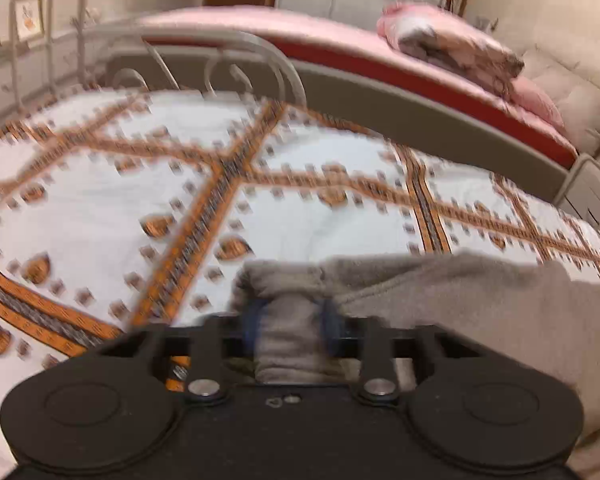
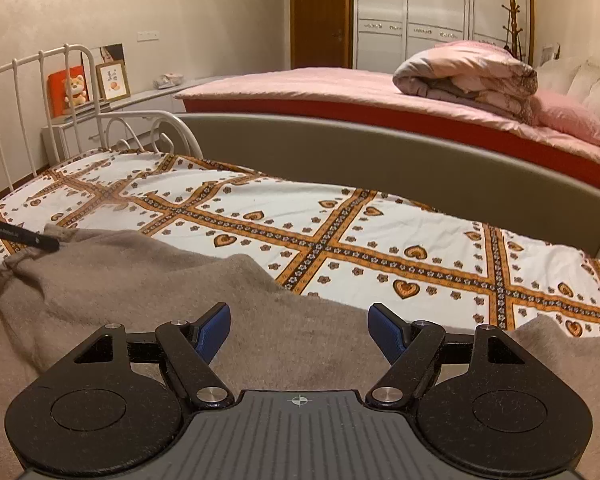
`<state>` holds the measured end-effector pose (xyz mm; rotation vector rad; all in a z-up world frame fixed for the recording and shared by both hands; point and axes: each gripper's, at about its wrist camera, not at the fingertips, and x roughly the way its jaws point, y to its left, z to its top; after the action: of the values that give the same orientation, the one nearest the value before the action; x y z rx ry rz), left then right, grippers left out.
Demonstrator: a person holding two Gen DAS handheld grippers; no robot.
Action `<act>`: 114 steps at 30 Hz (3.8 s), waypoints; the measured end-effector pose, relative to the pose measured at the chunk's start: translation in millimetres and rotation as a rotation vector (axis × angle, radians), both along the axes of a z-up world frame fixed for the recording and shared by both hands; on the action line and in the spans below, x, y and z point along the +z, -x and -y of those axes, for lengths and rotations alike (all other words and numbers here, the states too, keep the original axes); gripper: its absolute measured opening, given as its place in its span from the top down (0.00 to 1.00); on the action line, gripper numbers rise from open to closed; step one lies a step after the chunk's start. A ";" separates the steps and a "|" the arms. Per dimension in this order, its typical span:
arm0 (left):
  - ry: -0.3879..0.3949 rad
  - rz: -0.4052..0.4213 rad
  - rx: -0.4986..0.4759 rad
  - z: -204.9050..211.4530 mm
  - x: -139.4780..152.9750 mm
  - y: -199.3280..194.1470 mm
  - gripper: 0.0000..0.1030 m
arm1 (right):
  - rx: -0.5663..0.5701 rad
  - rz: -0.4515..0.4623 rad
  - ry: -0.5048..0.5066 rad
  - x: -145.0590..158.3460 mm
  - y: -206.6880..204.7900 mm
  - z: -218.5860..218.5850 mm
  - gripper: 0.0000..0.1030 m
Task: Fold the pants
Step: 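Grasp the waistband corners of the grey sweatpants with both grippers, then lift the waistband with both grippers and fold it over toward the leg cuffs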
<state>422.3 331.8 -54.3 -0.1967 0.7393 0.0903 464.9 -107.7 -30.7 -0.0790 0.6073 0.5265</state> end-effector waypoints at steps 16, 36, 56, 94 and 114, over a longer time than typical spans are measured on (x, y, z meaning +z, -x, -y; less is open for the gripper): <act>-0.169 -0.100 -0.122 1.0 -3.1 -29.4 0.30 | 0.212 -0.047 0.125 -21.5 -72.8 -45.4 0.26; -0.040 0.028 -0.332 -5.8 -0.5 -19.6 0.90 | 0.419 -0.177 0.158 -20.1 -89.3 -23.9 0.96; -0.161 0.209 -0.549 37.3 39.3 176.5 0.78 | 0.496 0.231 0.481 11.3 187.0 14.0 0.92; 0.658 0.047 0.309 34.1 -4.4 225.1 0.72 | -0.293 -0.467 -0.514 -22.0 127.3 129.6 0.51; 0.494 -0.038 0.015 3.6 -15.9 221.6 0.83 | -0.134 -0.512 -0.427 -48.4 183.8 159.6 0.95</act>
<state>200.7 328.2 -70.2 -0.6729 0.7889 -0.0766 281.1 -267.3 -79.1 0.5114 0.9765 0.5388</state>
